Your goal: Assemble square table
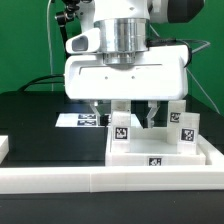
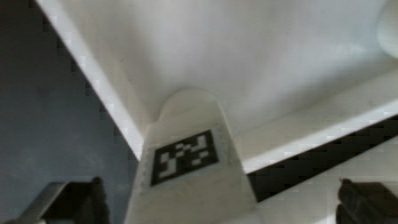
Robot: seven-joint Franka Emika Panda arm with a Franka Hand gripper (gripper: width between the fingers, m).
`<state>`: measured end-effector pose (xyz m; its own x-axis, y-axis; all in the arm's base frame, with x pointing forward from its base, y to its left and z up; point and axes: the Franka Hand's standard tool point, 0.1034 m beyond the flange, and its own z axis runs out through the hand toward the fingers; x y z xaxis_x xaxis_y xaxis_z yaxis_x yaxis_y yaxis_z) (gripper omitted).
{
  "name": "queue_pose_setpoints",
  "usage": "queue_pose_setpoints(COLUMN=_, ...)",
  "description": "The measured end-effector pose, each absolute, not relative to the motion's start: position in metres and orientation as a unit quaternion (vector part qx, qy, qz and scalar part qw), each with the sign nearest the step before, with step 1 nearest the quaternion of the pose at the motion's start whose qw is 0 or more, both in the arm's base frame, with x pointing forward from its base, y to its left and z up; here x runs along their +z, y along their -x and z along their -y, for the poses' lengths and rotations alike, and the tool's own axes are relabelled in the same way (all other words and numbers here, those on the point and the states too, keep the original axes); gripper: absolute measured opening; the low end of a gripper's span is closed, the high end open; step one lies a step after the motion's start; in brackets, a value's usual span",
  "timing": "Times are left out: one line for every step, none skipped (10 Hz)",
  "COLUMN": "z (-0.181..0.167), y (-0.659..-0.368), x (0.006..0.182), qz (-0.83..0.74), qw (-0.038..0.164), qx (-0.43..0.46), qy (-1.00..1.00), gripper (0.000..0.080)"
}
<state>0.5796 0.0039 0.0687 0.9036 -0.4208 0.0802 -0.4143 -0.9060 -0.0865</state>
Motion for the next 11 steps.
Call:
queue_pose_setpoints(z=-0.0033, y=-0.5796, x=0.0688, qz=-0.182, qw=0.031, qx=-0.050, qy=0.981, gripper=0.0649)
queue_pose_setpoints(z=-0.0027, y=-0.5798, x=0.0690, qz=-0.149, qw=0.027, qx=-0.050, qy=0.987, gripper=0.0649)
queue_pose_setpoints(z=-0.0027, y=-0.5802, x=0.0693, qz=-0.133, qw=0.025, qx=-0.052, qy=0.989, gripper=0.0649)
queue_pose_setpoints(z=-0.0014, y=-0.5801, x=0.0691, qz=-0.096, qw=0.021, qx=-0.052, qy=0.994, gripper=0.0649)
queue_pose_setpoints(z=-0.0012, y=-0.5800, x=0.0689, qz=-0.102, qw=0.021, qx=-0.052, qy=0.993, gripper=0.0649)
queue_pose_setpoints(z=-0.0011, y=-0.5800, x=0.0689, qz=-0.102, qw=0.021, qx=-0.052, qy=0.993, gripper=0.0521)
queue_pose_setpoints(z=-0.0010, y=-0.5800, x=0.0688, qz=-0.102, qw=0.021, qx=-0.052, qy=0.993, gripper=0.0386)
queue_pose_setpoints(z=-0.0009, y=-0.5800, x=0.0688, qz=-0.102, qw=0.021, qx=-0.052, qy=0.993, gripper=0.0386)
queue_pose_setpoints(z=-0.0008, y=-0.5799, x=0.0688, qz=-0.102, qw=0.021, qx=-0.052, qy=0.993, gripper=0.0287)
queue_pose_setpoints(z=-0.0008, y=-0.5799, x=0.0688, qz=-0.103, qw=0.021, qx=-0.052, qy=0.993, gripper=0.0287)
queue_pose_setpoints(z=-0.0007, y=-0.5799, x=0.0688, qz=-0.111, qw=0.021, qx=-0.051, qy=0.992, gripper=0.0287)
